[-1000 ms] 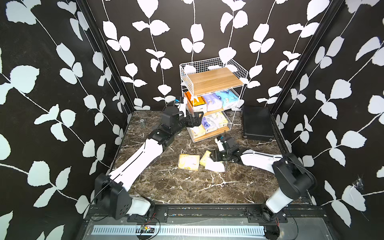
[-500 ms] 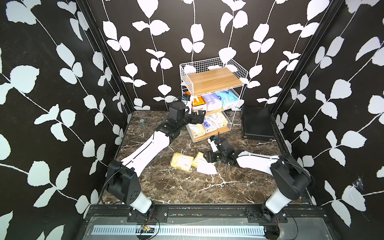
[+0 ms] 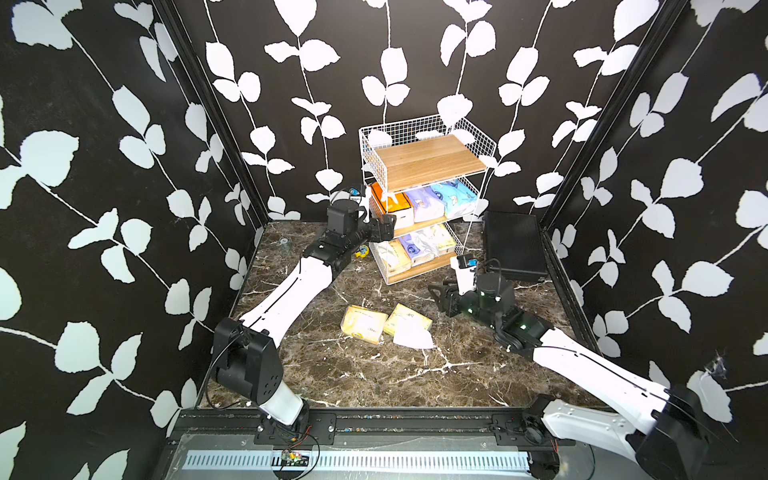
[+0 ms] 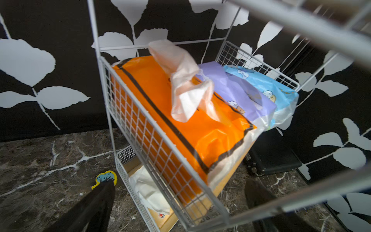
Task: Remove the tissue boxes from the shelf
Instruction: Pick up a box of tissues from the shelf.
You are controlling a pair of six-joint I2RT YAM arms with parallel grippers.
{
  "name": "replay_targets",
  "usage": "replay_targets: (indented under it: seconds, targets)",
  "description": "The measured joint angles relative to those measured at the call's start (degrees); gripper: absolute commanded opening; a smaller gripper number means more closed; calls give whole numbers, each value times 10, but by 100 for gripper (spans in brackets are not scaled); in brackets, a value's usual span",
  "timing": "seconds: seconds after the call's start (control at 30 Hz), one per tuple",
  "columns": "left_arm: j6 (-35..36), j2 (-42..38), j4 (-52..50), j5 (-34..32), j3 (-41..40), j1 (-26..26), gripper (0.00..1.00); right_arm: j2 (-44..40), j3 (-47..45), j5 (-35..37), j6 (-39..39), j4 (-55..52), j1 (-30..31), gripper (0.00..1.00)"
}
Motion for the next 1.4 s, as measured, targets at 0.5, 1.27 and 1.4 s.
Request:
replay_targets:
  seconds: [0.5,1.27,1.4]
  targets:
    - [33,3,-70,39,34,24,99,215,162,53,126,150,-10,46]
    - [-28,-21,11,149,-53,93,99,424,382,118,167,225,-56,56]
    - [-38,-22,26,153,-61,103,99,436,419,99,169,216,-56,57]
